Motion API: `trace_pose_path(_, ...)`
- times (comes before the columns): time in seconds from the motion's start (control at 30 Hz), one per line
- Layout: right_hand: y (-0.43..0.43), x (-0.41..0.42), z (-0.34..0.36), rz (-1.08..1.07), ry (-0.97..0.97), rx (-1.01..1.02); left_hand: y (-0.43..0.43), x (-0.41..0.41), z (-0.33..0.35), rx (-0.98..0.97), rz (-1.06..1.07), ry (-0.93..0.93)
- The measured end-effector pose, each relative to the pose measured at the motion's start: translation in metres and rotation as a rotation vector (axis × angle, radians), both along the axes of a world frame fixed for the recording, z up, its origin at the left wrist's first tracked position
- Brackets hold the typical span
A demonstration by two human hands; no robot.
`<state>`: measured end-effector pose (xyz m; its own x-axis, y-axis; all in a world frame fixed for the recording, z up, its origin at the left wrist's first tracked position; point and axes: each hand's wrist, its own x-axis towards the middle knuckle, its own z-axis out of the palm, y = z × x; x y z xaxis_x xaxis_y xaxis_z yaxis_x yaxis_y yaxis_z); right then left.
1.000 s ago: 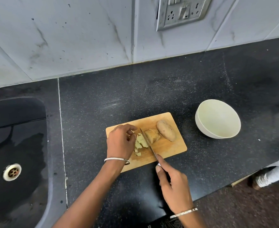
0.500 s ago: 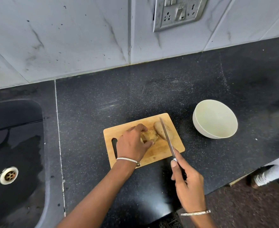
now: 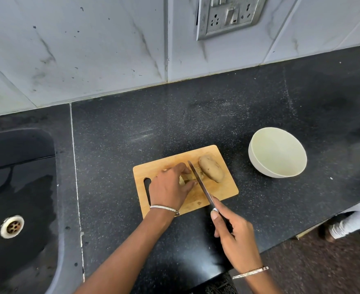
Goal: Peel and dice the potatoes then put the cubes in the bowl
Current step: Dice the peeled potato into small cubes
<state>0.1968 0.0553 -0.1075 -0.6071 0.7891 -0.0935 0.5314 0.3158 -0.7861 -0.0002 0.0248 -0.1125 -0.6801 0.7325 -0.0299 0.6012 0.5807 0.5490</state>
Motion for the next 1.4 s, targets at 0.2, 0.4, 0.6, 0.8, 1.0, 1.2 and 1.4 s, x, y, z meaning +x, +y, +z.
trace_pose_path(0.2, 0.011, 0.003, -0.001, 0.016, -0.051, -0.015, -0.003, 0.001, 0.0, -0.011, -0.038, 0.053)
trace_pose_path(0.4, 0.012, 0.003, -0.003, 0.01, -0.071, -0.007, -0.006, 0.0, -0.002, -0.015, -0.05, 0.06)
trace_pose_path(0.6, 0.011, 0.002, -0.001, 0.02, -0.042, -0.021, -0.01, -0.002, -0.004, -0.027, -0.049, 0.061)
trace_pose_path(0.8, 0.003, -0.001, 0.012, -0.116, 0.225, -0.042, -0.013, -0.006, 0.0, -0.025, -0.049, 0.042)
trace_pose_path(1.0, 0.002, -0.006, 0.016, -0.093, 0.159, 0.035, -0.016, -0.008, -0.001, -0.017, -0.052, 0.016)
trace_pose_path(1.2, -0.005, -0.004, 0.008, -0.023, 0.097, 0.02, -0.015, -0.011, 0.002, -0.048, -0.047, 0.013)
trace_pose_path(1.4, -0.008, -0.005, 0.0, 0.005, 0.033, 0.044, -0.011, -0.012, 0.003, -0.058, -0.032, 0.002)
